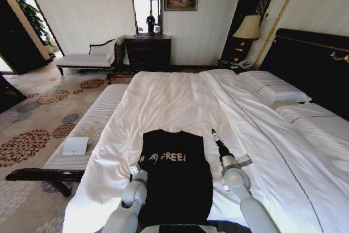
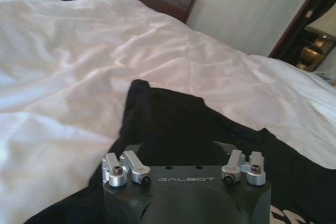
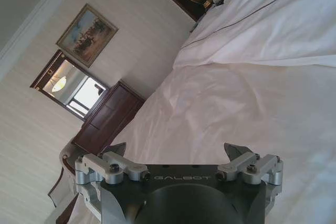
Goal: Fold the clothes on the bed.
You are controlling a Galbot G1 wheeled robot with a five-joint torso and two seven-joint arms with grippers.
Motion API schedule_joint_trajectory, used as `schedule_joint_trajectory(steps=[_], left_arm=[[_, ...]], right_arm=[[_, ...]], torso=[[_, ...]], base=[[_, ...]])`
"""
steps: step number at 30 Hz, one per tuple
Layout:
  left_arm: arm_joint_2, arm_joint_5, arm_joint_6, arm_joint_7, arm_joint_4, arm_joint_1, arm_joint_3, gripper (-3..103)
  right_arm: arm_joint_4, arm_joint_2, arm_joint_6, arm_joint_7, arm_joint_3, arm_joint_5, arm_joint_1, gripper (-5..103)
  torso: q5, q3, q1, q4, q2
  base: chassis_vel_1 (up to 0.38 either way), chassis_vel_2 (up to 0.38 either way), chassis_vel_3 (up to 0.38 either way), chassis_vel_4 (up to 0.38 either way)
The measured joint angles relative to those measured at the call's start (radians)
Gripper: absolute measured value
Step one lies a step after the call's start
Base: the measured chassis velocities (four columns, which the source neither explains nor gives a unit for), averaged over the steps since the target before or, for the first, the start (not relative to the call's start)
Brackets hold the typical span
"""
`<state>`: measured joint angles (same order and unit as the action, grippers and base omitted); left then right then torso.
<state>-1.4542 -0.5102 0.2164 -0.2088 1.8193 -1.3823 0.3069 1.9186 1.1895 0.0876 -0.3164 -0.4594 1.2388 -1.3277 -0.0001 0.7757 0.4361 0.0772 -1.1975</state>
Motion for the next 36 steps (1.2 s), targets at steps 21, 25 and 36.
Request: schedule_joint_trajectory(steps=[21,25,36], left_arm=[[-0.010,-0.001,0.036,-0.101,0.299,-0.239,0.230,100],[-0.019,-0.140,0.067,-0.189,0.372,-0.222,0.243,100],[0.099,0.032,0.026,-0.133,0.314,-0.222,0.276,100]], right_arm=[[0.061,-0.139,-0.003,0.004,0.033,0.033,-0.006,100],[0.066,-0.222,-0.005,-0.020,0.042,0.028,-0.018,100],[0.026,-0.308,0.013,0.032,0.046,-0.089,-0.077,100]], torso=[[0.0002,0.000,0.000,-0.0002,0.000],[-0.0001,0.000,0.000,-0.0001,0.000],[-0.0002,0.000,0.000,-0.0002,0.000]], base=[[0.000,0.000,0.000,0.000],[0.000,0.000,0.000,0.000],[0.000,0.000,0.000,0.000]])
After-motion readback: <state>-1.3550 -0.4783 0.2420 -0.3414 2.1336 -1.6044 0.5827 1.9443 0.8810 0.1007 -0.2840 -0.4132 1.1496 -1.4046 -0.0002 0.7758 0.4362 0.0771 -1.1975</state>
